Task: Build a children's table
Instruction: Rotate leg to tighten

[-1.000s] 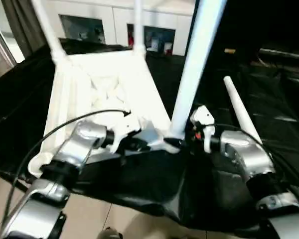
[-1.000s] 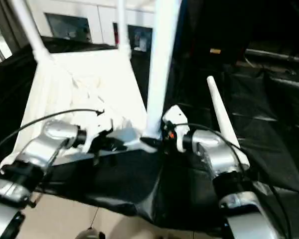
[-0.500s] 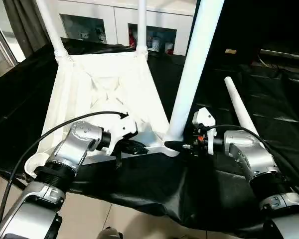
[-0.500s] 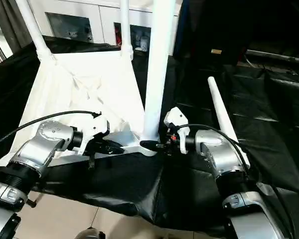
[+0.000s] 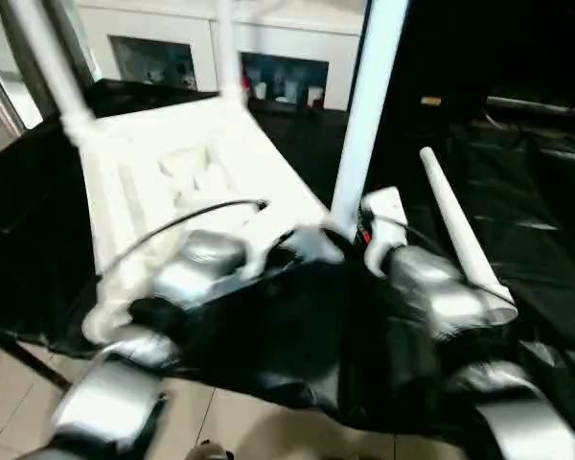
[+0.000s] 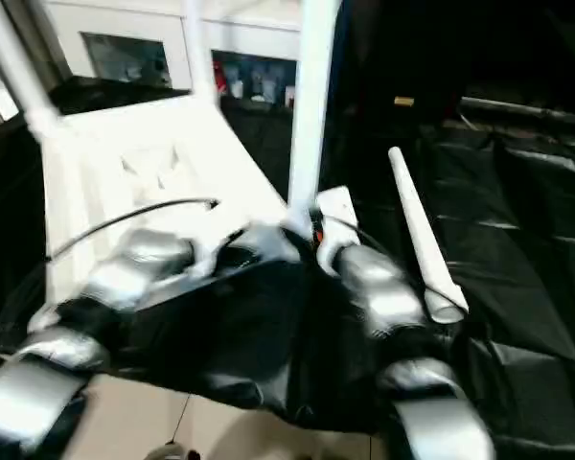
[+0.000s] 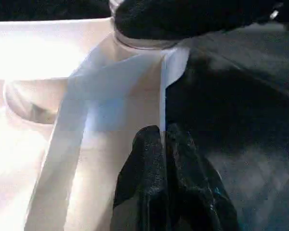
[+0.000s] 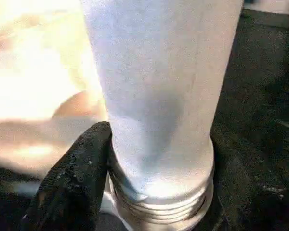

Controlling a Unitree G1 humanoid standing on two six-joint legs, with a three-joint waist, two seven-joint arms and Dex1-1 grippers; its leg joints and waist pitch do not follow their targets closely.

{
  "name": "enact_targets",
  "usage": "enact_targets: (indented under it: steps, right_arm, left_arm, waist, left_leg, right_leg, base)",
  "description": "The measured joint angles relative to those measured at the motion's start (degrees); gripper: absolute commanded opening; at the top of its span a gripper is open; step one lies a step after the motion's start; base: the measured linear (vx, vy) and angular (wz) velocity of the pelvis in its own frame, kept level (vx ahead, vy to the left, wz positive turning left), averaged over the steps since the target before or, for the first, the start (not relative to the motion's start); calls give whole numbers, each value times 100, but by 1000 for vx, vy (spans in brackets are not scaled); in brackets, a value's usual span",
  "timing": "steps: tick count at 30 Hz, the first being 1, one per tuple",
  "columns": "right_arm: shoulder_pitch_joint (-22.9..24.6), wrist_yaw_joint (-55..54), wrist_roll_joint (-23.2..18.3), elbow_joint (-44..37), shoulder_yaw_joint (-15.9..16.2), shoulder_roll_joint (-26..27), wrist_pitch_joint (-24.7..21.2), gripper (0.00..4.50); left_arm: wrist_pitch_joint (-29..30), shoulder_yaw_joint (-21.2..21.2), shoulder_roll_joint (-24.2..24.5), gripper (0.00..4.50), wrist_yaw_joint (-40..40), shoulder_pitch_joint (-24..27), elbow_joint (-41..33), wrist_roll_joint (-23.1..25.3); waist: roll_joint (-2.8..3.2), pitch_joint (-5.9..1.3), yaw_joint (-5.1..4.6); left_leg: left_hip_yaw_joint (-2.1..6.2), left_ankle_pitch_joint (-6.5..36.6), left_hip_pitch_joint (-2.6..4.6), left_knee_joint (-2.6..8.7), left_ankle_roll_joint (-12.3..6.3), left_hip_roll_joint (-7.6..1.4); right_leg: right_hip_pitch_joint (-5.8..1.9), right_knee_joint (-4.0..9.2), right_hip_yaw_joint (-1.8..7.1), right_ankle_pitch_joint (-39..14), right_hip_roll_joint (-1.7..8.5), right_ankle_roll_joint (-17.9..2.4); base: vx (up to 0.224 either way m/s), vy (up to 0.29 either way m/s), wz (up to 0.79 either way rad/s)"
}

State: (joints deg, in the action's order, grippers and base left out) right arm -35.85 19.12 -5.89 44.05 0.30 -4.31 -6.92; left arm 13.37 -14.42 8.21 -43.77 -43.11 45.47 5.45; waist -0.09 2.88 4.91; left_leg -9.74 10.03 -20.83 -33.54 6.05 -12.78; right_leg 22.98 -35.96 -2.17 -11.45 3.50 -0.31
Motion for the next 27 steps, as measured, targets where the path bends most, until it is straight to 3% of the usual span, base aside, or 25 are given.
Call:
enact_targets:
  steps: [5, 6, 11, 16, 23, 27]
  right_arm:
    - [-118, -554, 142, 179, -109, 224, 124, 272]
    - [-118, -547, 121, 176, -141, 237, 144, 342]
    - [-96, -365, 115, 243, -187, 239, 184, 349]
    - [14, 497, 110, 134, -24, -85, 203, 349]
    - [408, 2696, -59, -592, 485, -1104, 86, 349]
    - [457, 3447, -84, -899, 706, -1336, -2, 349]
  left_arm:
    - [27, 45, -171, 0, 260, -41, 55, 100]
    - [27, 51, -171, 0, 247, -41, 55, 100]
    - [0, 50, -129, 0, 142, -40, 51, 97]
    - [-146, 36, 89, 0, -313, 19, -55, 86]
    - [-472, -32, 660, 0, -1530, 337, -469, -145]
    - [-574, -58, 867, 0, -2164, 462, -637, -254]
  waist:
    - [7, -9, 4]
    - [10, -11, 3]
    - [10, -10, 4]
    - [10, -10, -2]
    - [22, -3, 20]
    - [27, 1, 63]
  left_leg:
    - [0, 0, -4, 1, 0, 1]
    - [0, 0, -4, 2, 0, 1]
    - [0, 0, -7, 4, 0, 1]
    - [0, 0, -15, 26, 0, 1]
    - [-2, 0, -27, 37, -2, -2]
    - [-3, -1, -33, 35, -3, -7]
  right_leg:
    - [-5, 12, 2, 10, 1, -16]
    - [-6, 15, 3, 10, 1, -16]
    - [-4, 17, 1, 10, 1, -16]
    - [8, 26, -6, 9, -3, -15]
    - [11, 54, -9, 9, -5, -15]
    - [10, 62, -10, 9, 0, -15]
  base:
    - [0, 0, 0]
    - [0, 0, 0]
    - [0, 0, 0]
    - [0, 0, 0]
    - [0, 0, 0]
    - [0, 0, 0]
